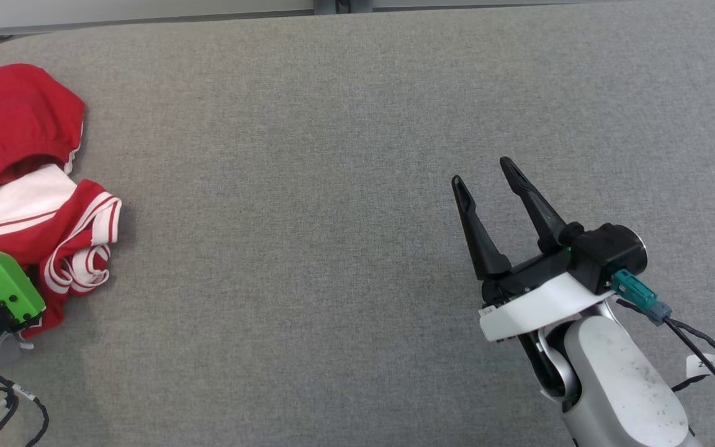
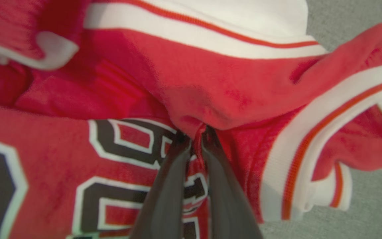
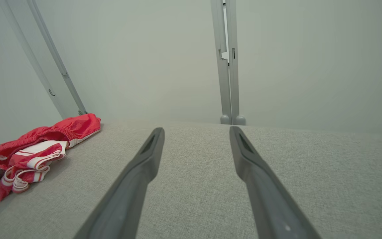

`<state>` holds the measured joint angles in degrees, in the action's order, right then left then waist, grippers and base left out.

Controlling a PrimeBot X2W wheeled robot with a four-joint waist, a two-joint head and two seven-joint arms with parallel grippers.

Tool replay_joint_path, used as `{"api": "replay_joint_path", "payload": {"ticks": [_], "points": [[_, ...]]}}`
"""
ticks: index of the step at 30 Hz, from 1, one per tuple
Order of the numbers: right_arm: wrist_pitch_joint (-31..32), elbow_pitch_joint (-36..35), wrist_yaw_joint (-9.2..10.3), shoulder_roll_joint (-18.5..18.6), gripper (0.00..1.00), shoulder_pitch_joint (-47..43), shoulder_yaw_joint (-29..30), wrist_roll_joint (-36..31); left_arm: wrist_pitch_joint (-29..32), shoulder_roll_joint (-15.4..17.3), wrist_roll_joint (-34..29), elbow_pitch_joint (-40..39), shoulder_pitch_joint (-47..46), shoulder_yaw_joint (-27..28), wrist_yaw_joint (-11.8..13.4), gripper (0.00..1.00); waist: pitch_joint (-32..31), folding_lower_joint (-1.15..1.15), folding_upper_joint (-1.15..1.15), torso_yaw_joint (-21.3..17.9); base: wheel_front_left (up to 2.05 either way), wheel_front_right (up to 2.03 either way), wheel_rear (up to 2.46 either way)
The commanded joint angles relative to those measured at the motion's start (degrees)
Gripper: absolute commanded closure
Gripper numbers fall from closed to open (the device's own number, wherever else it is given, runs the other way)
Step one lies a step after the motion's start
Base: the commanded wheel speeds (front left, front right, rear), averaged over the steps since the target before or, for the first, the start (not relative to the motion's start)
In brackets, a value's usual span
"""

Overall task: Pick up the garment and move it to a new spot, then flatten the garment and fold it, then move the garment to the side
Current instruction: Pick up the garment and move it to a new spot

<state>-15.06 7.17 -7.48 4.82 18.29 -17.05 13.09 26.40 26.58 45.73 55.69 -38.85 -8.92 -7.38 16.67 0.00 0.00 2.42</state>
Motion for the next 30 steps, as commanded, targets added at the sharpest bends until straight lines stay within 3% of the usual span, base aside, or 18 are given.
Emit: {"api": "replay_joint_path", "payload": {"ticks": [1, 12, 16, 18, 23, 30], "points": [[-0.2, 0.2, -0.03, 0.0, 0.0, 0.3, 0.1, 0.2, -0.6, 0.3, 0.5, -1.1, -0.9, -0.8, -0.1, 1.0, -0.9, 0.0, 0.0, 0.6, 0.0, 0.0, 0.0], [-0.2, 1.3, -0.03, -0.9, 0.0, -3.0, 0.4, 1.6, 1.1, 2.1, 6.6, -16.1, -1.5, -8.9, -0.1, 1.0, -8.2, 0.0, 0.0, 0.3, 0.0, 0.0, 0.0], [-0.2, 1.5, -0.03, -1.2, 0.0, -4.1, 0.6, 1.8, 2.5, 2.5, 8.3, -24.7, -1.0, -11.5, -0.1, 1.0, -10.5, 0.0, 0.0, -1.6, 0.0, 0.0, 0.0], [-0.2, 1.3, -0.03, -1.3, 0.0, -4.9, 1.0, 2.0, 3.5, 2.4, 8.9, -32.8, -0.1, -13.2, -0.1, 1.0, -11.9, 0.0, 0.0, -4.4, 0.0, 0.0, 0.0], [-0.2, 1.0, -0.03, -1.5, 0.0, -5.6, 1.9, 1.7, 3.1, 0.0, 9.9, -42.0, 0.8, -13.6, 1.2, 1.0, -12.6, 0.0, 0.0, -8.5, 0.0, 0.0, 0.0], [-0.2, -0.2, -0.03, -1.6, 0.0, -5.0, 4.0, 1.3, -0.9, -6.0, 8.0, -49.5, 3.9, -16.0, 5.3, 1.0, -10.3, 0.0, 0.0, -13.9, 0.0, 0.0, 0.0]]}}
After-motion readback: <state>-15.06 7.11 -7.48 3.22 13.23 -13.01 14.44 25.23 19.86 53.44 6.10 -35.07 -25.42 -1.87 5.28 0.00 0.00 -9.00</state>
